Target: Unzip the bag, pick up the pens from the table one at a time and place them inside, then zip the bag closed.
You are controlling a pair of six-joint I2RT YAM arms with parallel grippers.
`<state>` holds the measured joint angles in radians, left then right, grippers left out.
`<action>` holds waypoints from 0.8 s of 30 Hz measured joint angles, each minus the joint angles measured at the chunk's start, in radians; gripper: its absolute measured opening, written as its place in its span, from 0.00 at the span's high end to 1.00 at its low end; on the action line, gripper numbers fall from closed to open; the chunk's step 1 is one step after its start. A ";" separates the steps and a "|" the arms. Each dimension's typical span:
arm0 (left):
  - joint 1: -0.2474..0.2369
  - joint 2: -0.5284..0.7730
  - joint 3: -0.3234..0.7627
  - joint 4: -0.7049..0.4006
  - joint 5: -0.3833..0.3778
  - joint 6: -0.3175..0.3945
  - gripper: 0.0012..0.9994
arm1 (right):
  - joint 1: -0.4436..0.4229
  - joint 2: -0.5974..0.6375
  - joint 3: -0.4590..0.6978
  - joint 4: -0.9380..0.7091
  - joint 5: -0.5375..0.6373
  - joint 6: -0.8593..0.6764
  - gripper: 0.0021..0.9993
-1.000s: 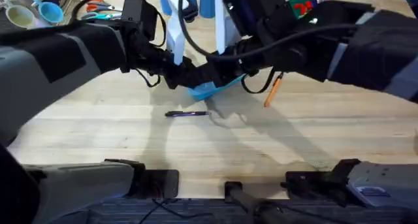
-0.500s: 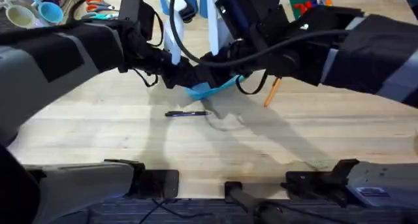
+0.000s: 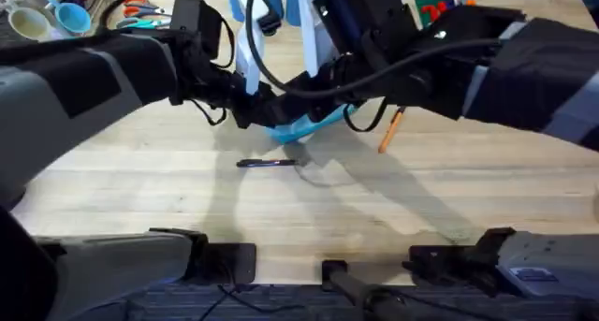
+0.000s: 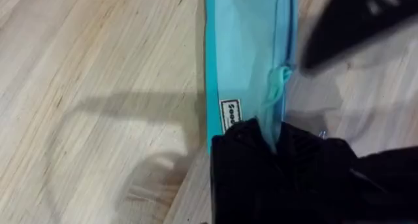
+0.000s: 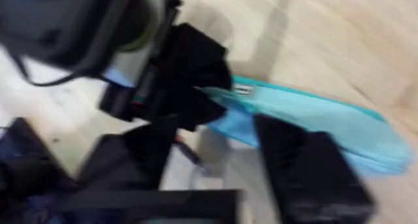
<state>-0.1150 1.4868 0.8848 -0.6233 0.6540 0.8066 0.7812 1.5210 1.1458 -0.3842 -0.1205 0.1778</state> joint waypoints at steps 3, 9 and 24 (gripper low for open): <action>0.000 0.000 -0.001 0.000 0.003 0.005 0.96 | -0.017 -0.011 0.000 -0.020 0.031 -0.006 0.02; -0.005 0.000 -0.001 0.011 0.004 -0.017 0.96 | -0.011 -0.074 0.000 -0.085 -0.059 -0.006 0.00; -0.007 0.000 -0.001 0.015 0.004 -0.029 0.96 | -0.123 -0.263 0.000 -0.166 -0.116 -0.006 0.00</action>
<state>-0.1219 1.4868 0.8841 -0.6086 0.6582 0.7776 0.6578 1.2576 1.1458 -0.5503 -0.2367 0.1719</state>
